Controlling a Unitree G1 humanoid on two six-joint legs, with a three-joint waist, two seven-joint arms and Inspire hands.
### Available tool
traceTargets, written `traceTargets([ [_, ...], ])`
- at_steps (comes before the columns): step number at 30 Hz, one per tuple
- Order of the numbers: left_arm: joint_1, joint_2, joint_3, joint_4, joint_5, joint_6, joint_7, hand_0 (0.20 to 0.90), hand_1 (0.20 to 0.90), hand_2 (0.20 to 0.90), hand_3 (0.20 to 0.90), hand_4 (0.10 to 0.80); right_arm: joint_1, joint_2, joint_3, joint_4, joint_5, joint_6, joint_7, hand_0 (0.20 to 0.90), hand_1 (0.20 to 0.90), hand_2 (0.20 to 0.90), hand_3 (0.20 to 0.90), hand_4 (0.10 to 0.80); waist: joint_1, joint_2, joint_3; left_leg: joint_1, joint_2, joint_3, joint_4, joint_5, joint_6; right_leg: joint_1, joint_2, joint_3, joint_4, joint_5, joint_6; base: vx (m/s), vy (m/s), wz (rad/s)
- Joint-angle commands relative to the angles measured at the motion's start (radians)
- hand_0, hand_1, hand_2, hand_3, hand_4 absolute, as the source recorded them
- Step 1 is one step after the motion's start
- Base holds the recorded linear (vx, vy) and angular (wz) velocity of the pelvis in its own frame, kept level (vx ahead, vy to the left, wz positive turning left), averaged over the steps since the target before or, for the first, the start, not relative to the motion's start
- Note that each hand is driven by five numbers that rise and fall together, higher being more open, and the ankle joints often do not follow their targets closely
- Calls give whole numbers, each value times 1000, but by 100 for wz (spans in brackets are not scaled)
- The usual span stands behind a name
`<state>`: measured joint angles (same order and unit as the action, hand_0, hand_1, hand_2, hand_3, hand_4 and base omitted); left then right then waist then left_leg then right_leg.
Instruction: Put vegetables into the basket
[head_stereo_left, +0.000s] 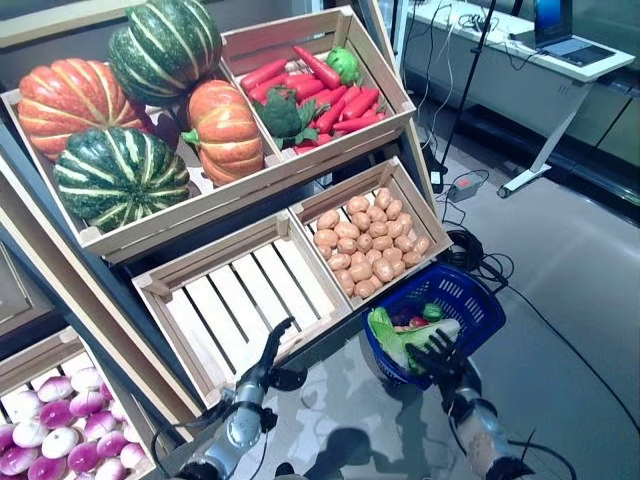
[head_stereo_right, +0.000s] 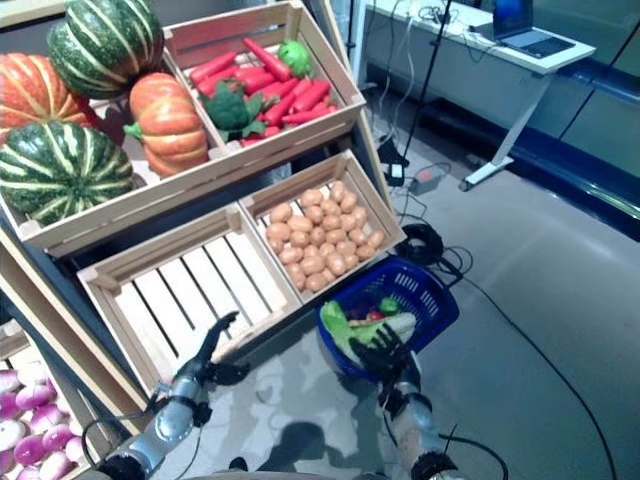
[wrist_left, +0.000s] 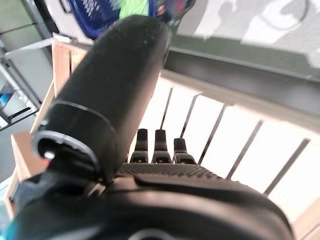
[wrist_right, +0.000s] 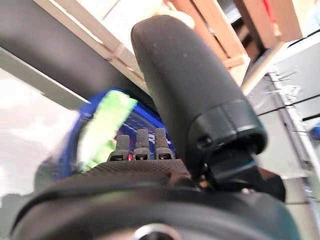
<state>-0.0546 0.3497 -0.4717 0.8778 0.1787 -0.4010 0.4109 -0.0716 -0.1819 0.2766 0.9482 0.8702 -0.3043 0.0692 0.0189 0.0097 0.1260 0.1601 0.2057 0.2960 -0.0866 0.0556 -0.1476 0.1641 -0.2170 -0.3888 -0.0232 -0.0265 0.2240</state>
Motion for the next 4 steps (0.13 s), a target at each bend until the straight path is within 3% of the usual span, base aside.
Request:
traceTargets([
  [1, -78, -38, 27, 47, -18, -80, -3, 900, 900, 900, 900, 800, -66, 15, -5, 5, -52, -13, 76, 900, 900, 900, 900, 800, -7, 0, -15, -30, -30, -6, -1, -6, 30, -22, 23, 22, -45, 83, -82, -22, 11, -8],
  [4, -74, -70, 28, 100, -25, -56, -8, 900, 900, 900, 900, 800, -44, 44, 15, 32, -57, 9, 65, 900, 900, 900, 900, 800, -13, 0, -12, -31, -33, -7, -1, -8, 32, -21, 22, 25, -49, 85, -81, -21, 7, -3],
])
